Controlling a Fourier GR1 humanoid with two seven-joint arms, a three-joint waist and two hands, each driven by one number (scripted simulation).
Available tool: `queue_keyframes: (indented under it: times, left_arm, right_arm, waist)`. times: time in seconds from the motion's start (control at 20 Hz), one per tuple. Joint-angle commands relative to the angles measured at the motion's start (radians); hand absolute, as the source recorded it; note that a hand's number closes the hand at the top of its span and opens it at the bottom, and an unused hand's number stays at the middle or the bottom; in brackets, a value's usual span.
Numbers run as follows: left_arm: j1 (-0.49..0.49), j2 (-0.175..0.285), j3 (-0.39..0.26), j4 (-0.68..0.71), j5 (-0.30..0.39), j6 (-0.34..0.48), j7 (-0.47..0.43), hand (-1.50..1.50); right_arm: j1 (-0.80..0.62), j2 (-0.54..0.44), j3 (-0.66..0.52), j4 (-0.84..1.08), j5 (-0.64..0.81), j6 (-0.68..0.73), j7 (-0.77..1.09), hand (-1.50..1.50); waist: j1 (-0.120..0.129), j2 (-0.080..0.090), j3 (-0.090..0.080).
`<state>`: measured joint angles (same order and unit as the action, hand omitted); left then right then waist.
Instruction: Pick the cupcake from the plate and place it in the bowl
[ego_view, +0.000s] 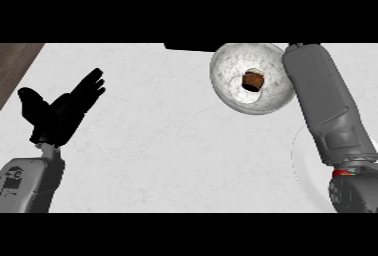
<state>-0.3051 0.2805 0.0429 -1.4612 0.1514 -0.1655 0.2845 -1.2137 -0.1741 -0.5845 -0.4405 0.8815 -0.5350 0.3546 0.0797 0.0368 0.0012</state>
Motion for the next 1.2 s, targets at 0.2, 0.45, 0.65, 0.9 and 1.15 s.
queue_keyframes:
  times: [0.2,0.45,0.65,0.9,1.15]
  left_arm:
    - [0.033,-0.013,-0.001,0.032,-0.042,0.018,-0.051,0.00]
    - [0.135,0.005,0.037,-0.071,0.008,0.006,0.007,0.00]
    - [0.125,-0.011,0.027,-0.042,-0.033,0.044,0.009,0.00]
    - [0.130,0.033,0.091,-0.023,0.004,0.024,0.010,0.00]
    - [0.188,0.034,0.095,-0.023,0.007,0.006,-0.015,0.00]
  right_arm:
    - [0.008,-0.053,-0.019,0.054,-0.005,-0.183,-0.079,-1.50]
    - [0.090,-0.091,0.029,-0.063,-0.003,-0.122,-0.062,-1.50]
    - [0.169,-0.054,0.101,-0.235,-0.014,-0.007,-0.117,-1.50]
    - [0.276,0.013,0.177,-0.496,-0.055,0.130,-0.124,-1.50]
    - [0.372,0.152,0.243,-0.766,-0.152,0.233,-0.112,-1.50]
  waist:
    - [-0.039,-0.017,-0.001]
    - [-0.086,-0.048,-0.001]
    - [-0.125,-0.063,-0.002]
    - [-0.161,-0.076,-0.002]
    - [-0.172,-0.085,-0.002]
